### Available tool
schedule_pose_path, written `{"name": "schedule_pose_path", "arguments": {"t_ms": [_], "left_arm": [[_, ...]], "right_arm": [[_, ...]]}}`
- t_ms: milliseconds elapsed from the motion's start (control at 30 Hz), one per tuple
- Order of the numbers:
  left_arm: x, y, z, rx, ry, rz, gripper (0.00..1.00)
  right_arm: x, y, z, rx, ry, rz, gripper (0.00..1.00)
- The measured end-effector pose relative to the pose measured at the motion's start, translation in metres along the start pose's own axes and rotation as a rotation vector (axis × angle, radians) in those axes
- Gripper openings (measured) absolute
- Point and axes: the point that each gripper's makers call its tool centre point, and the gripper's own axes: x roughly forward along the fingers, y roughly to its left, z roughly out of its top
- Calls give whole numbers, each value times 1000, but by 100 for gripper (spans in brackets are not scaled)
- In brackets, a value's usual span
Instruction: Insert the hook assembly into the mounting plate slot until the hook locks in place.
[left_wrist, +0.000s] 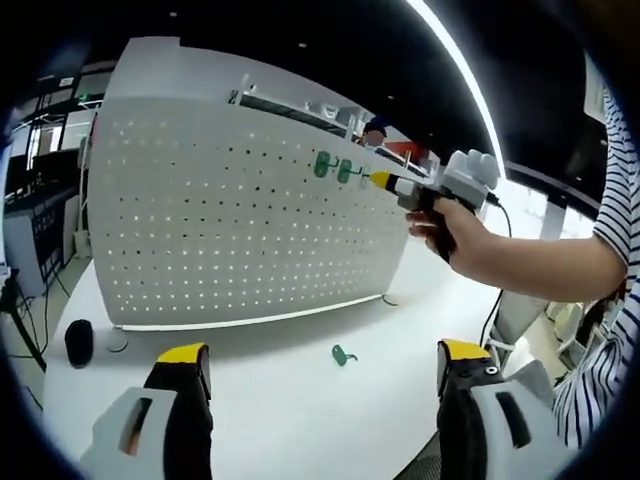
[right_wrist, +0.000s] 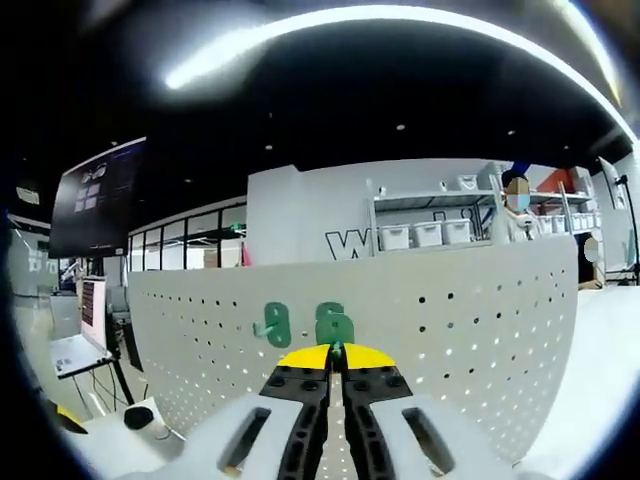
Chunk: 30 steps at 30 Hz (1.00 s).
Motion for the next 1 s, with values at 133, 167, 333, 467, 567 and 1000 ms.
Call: {"name": "schedule_pose_path", "arguments": {"t_ms": [133, 167, 333, 467, 567, 1000], "left_arm": [[0, 2, 0, -3, -2, 5, 96], [0, 2, -1, -3, 0, 5, 96], [0, 3, -5, -8, 10, 4, 96], [1, 2, -7, -8, 18, -2, 99], [2, 2, -8, -5, 24, -4, 99], [4, 8, -6, -7, 30, 5, 97]], "right_arm": [[5, -8, 2, -1, -5, -16, 1], [6, -10, 2, -4, -6, -19, 1], [12, -20, 8, -18, -20, -42, 1], [15, -32, 13, -4, -35, -73, 1], [20, -33, 12, -8, -31, -66, 1], [27, -38, 14, 11, -48, -74, 1]]}}
